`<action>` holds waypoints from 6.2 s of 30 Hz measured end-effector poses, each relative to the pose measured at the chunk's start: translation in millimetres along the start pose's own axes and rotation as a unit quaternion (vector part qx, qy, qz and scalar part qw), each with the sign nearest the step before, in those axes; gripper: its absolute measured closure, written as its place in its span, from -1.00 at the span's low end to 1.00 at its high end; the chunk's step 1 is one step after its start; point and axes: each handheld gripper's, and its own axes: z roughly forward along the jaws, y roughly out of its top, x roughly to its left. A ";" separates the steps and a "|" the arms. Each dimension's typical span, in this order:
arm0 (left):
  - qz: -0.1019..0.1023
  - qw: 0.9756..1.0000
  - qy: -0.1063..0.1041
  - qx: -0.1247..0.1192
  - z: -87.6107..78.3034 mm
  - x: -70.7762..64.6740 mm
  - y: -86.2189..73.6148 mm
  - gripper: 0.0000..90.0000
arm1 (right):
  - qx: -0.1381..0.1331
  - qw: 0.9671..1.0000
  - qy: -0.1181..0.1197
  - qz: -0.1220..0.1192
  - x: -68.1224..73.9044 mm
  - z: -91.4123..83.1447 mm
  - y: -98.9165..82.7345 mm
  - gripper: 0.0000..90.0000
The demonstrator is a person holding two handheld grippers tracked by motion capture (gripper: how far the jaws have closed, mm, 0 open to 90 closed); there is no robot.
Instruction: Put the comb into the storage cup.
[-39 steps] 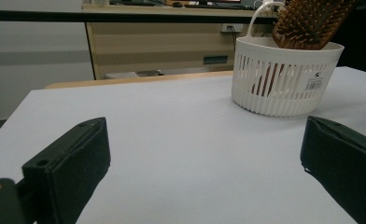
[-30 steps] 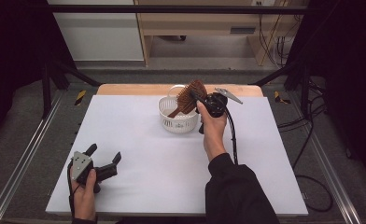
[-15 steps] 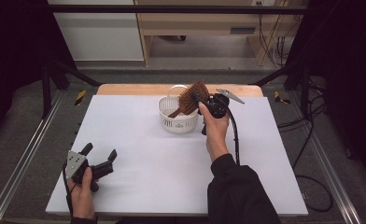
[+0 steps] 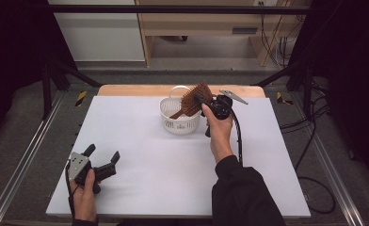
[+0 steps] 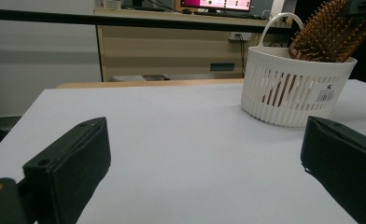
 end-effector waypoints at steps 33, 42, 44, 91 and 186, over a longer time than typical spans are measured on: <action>0.008 1.000 -0.003 -0.001 -1.2 -1.5 0.5 -0.96 | 0.005 1.000 -0.007 -0.008 -11.4 -3.4 -1.7 -0.11; 0.006 1.000 -0.003 0.000 -1.2 -1.1 0.4 -0.96 | 0.005 1.000 -0.008 -0.002 -13.4 -2.7 -2.9 -0.14; 0.007 1.000 -0.003 0.000 -1.4 -1.1 0.4 -0.96 | 0.005 1.000 -0.008 -0.001 -13.3 -2.7 -2.7 -0.14; 0.005 1.000 -0.001 0.002 -1.0 -0.6 -0.4 -0.96 | 0.014 1.000 -0.014 -0.003 -17.1 -4.5 -1.6 -0.53; 0.003 1.000 0.005 -0.001 -4.5 3.4 0.5 -0.97 | -0.089 0.984 -0.064 -0.142 -21.2 -91.5 33.3 -0.91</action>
